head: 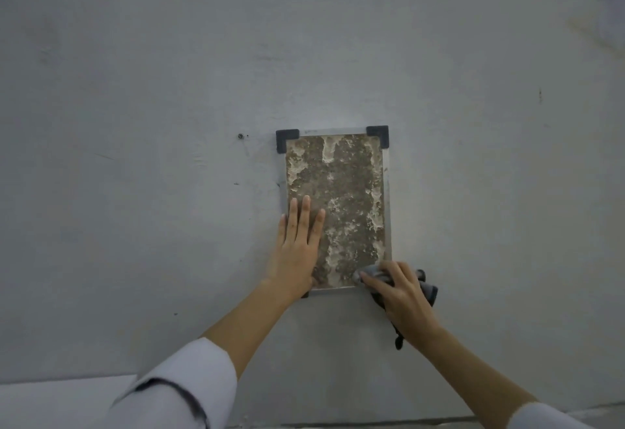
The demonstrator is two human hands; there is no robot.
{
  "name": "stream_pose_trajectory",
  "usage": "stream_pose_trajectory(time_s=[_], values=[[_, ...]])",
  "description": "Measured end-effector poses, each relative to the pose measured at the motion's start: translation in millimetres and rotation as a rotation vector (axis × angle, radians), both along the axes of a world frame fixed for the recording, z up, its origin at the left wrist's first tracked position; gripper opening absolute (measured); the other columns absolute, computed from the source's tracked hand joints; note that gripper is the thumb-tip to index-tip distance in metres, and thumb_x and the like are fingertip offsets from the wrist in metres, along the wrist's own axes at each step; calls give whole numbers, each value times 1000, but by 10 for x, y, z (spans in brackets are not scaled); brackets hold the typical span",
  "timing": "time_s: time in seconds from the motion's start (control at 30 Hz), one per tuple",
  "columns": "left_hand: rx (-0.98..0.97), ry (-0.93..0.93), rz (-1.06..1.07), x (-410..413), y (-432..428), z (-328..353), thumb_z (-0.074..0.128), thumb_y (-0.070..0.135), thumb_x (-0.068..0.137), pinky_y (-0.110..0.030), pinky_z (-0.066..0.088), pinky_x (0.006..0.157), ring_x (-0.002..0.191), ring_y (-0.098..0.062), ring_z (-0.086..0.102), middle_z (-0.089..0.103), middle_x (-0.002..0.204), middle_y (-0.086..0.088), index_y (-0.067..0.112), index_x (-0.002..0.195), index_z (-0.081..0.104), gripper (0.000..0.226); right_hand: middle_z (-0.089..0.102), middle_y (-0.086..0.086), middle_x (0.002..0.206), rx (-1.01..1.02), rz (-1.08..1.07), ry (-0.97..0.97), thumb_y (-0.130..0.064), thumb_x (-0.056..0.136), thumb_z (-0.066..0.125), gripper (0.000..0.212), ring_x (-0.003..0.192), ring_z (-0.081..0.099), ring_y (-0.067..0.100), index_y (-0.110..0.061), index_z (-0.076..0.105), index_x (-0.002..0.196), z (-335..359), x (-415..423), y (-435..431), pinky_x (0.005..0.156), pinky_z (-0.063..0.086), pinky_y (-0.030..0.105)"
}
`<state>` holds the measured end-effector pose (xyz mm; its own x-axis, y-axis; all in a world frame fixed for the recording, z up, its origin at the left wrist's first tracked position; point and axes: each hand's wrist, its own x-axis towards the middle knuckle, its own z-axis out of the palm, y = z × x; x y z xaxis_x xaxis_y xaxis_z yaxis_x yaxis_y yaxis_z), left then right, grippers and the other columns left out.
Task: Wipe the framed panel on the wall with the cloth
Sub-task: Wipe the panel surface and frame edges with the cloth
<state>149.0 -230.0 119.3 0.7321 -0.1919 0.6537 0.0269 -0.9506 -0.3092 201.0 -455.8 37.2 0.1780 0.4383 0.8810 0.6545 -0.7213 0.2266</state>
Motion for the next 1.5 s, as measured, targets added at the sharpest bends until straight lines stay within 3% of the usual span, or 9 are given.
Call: stream_pose_trajectory(time_s=[0.17, 0.27, 0.43, 0.57, 0.73, 0.83, 0.97, 1.17, 1.5], values=[[34, -37, -44, -27, 33, 15, 67, 20, 86, -51, -6, 119, 137, -46, -31, -36, 148, -26, 7, 146, -27, 112, 51, 9, 92, 72, 43, -49, -11, 80, 76, 28, 83, 44, 23, -17, 72, 107, 704, -35, -62, 65, 47, 35], [29, -50, -69, -1, 56, 0, 64, 20, 87, -51, -3, 119, 138, -47, -26, -31, 150, -28, 6, 148, -23, 106, 49, 11, 91, 226, 83, -111, -31, 94, 54, 27, 83, 42, 27, -16, 72, 107, 1458, 13, -23, 68, 39, 30], [65, 4, -77, 13, 92, 1, 72, 52, 77, -49, -8, 117, 137, -45, -31, -35, 148, -26, 6, 148, -23, 127, 50, 16, 96, 309, 17, -216, -6, 91, 52, 28, 87, 44, 34, -11, 71, 112, 2307, 95, 117, 72, 39, 32], [69, -31, -72, 36, 103, -1, 70, 58, 75, -51, -7, 119, 137, -45, -32, -36, 148, -26, 7, 148, -24, 129, 49, 16, 108, 297, -30, -166, -1, 90, 56, 40, 95, 43, 33, -14, 61, 128, 1960, 186, 247, 77, 49, 45], [54, -60, -100, 68, 100, -27, 77, 59, 65, -52, 3, 120, 142, -46, -22, -23, 154, -27, 9, 150, -18, 137, 39, 12, 134, 39, -158, -142, -23, 90, 56, 59, 114, 41, 31, -21, 37, 146, 1005, 96, 87, 89, 46, 47], [16, -36, -110, 44, 121, -20, 80, 55, 65, -49, 5, 120, 143, -40, -23, -25, 156, -21, 14, 152, -15, 135, 41, 12, 134, -90, -163, -123, -9, 80, 67, 70, 113, 44, 33, -20, 41, 144, 726, 73, -49, 83, 48, 50], [-53, -36, -121, -19, 167, 21, 79, 48, 70, -47, 3, 119, 143, -32, -27, -32, 155, -11, 25, 150, -22, 131, 50, 14, 116, -72, -55, -128, -2, 79, 72, 55, 98, 45, 32, -13, 57, 130, 1187, 80, -34, 74, 53, 48], [-69, -39, -102, -12, 129, 88, 80, 51, 67, -49, 7, 120, 144, -32, -24, -30, 155, -12, 23, 151, -19, 133, 49, 18, 112, 213, -78, -143, 6, 90, 52, 42, 98, 42, 36, -8, 59, 129, 2236, 93, 248, 78, 51, 49], [-51, -45, -97, -49, 220, 152, 81, 51, 66, -48, -2, 117, 143, -29, -27, -32, 155, -8, 22, 151, -19, 135, 51, 16, 116, -20, -44, -164, 4, 83, 61, 63, 99, 45, 31, -8, 43, 142, 1329, 33, 136, 79, 51, 48]])
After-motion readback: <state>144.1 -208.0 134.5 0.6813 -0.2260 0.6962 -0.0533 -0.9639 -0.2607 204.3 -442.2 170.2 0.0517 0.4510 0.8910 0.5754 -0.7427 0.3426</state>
